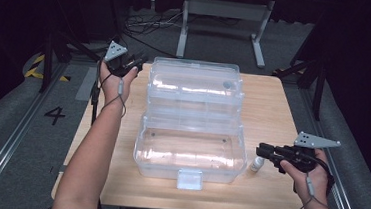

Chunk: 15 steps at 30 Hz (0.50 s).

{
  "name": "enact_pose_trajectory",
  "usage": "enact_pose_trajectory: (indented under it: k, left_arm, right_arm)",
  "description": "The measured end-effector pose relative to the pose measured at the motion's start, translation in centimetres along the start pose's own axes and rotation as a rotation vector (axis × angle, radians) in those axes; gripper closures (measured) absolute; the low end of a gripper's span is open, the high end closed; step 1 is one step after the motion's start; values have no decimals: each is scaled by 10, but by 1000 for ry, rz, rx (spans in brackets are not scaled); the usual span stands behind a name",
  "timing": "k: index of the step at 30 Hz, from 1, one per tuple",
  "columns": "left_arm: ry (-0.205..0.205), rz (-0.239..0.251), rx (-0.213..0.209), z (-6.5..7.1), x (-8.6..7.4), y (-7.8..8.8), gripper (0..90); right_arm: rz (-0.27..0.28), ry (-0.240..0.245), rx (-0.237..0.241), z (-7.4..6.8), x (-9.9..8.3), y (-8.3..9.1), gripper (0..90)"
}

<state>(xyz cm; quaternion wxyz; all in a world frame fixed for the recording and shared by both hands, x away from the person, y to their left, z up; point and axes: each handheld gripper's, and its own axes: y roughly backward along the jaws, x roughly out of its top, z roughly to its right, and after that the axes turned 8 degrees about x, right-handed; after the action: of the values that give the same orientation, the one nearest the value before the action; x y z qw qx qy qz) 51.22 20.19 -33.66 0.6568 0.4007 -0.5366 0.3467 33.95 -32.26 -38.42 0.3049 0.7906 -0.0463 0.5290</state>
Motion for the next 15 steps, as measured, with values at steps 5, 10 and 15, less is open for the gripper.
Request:
enact_pose_trajectory:
  k: [5,10,15]
  left_arm:
    - [-44,-14,-35,8,14,28,678]
    - [-69,-20,-102,16,22,57,668]
    - [-107,-52,-161,24,24,77,646]
  right_arm:
    - [-2,-10,-19,12,1,3,731]
    - [-2,-13,-25,19,4,4,727]
    - [1,-19,-23,23,4,4,725]
